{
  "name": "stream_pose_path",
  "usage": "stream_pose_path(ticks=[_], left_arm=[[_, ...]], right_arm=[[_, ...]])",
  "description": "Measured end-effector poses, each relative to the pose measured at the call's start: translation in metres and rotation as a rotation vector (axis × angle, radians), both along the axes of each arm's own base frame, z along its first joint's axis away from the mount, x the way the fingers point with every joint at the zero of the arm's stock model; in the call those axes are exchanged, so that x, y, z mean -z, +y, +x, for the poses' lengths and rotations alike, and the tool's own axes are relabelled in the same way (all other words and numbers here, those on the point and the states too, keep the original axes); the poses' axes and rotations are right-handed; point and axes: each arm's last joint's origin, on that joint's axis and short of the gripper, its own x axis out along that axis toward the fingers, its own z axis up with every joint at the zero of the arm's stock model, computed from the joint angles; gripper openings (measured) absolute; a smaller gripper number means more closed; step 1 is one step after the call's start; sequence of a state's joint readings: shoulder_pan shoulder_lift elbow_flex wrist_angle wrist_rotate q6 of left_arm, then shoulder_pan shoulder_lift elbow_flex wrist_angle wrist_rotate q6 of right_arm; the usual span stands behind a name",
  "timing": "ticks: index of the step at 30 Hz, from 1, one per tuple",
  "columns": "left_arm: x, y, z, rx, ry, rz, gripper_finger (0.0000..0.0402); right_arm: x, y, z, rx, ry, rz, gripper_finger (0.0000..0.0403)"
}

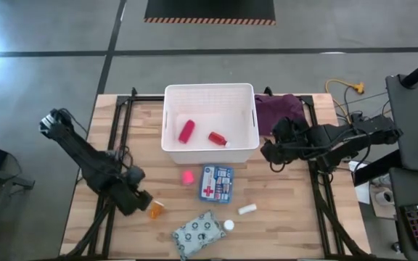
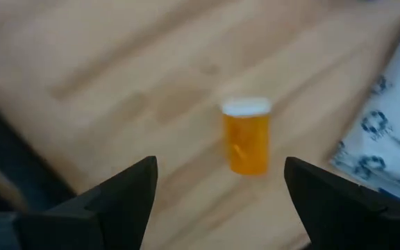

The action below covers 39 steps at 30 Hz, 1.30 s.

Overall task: Pick & place medical supplies in basket/bin
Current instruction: Put the orange pill bottle into the white bin

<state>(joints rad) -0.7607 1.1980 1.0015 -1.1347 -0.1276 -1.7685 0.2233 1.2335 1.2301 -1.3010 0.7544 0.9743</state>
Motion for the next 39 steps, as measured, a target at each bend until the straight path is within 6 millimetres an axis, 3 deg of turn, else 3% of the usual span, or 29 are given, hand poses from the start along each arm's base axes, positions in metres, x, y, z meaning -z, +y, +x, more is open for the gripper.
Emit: stream_pose_path(ticks=[5, 21, 28, 39], left_arm=[[0.025, -0.018, 0.020, -0.065, -0.022, -0.078, 0.0297], [0.098, -0.052, 0.055, -0.082, 0.074, -0.003, 0.0297], [0.107, -0.051, 0.058, -0.090, 0.103, 0.026, 0.0281], [0.113, -0.046, 0.054, -0.093, 0.128, 0.045, 0.0182]], right_arm=[[0.000, -0.002, 0.000, -0.027, 0.033, -0.002, 0.0341], [0.001, -0.002, 0.000, -0.117, 0.114, -0.028, 0.0341], [0.001, -0.001, 0.000, -0.140, 0.131, -0.017, 0.0341], [0.002, -0.001, 0.000, -0.137, 0.128, -0.010, 0.0341]])
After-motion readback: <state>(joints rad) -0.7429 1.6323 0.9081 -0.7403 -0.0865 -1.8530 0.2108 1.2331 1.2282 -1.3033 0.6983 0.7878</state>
